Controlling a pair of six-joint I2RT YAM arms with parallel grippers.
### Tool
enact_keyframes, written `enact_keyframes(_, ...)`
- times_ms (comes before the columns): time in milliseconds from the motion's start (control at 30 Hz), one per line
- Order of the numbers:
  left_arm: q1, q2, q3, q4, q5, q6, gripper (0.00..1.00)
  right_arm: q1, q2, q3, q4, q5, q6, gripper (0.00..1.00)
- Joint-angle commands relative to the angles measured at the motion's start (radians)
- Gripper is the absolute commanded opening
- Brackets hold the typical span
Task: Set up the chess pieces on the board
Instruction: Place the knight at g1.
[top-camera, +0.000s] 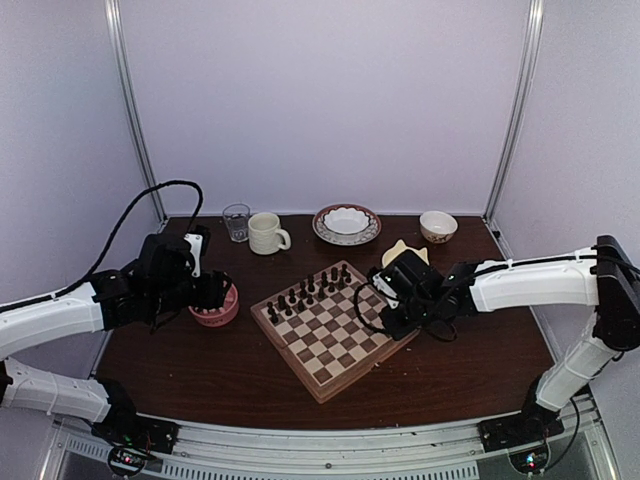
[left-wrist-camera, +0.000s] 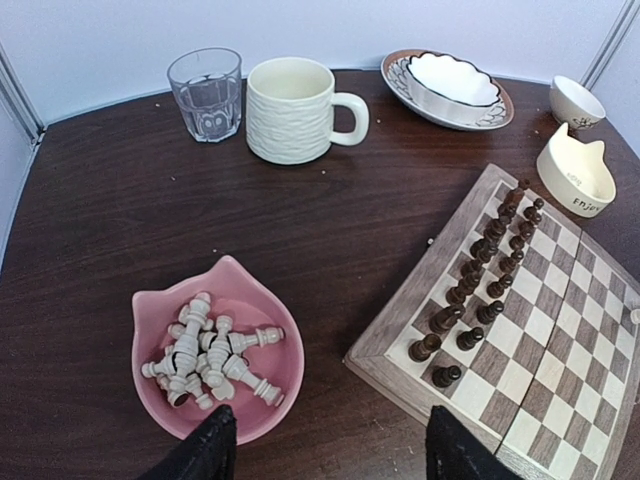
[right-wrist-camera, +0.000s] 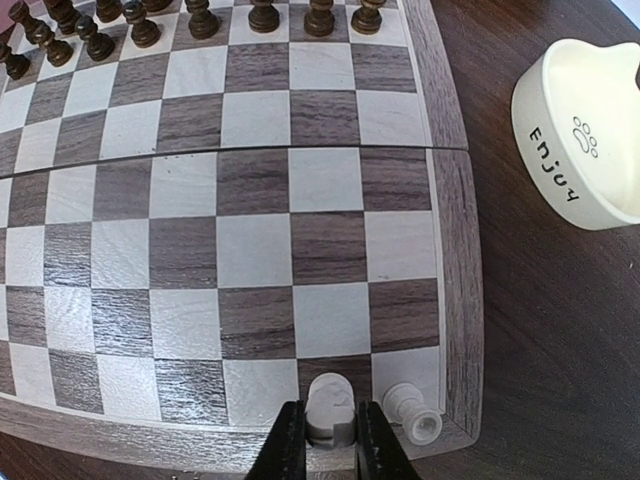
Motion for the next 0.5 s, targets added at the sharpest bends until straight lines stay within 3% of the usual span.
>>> enact_keyframes(0,0.005,-0.009,-0.001,0.022,0.011,-0.009,0.65,-0.011,0.022,-0.01,-0.007,0.001,0.012,0.11)
enact_keyframes(467,0.006,-0.012,0.001,0.018,0.013,-0.009,0.65,-0.02,0.035,-0.01,-0.019,-0.026,0.015,0.15)
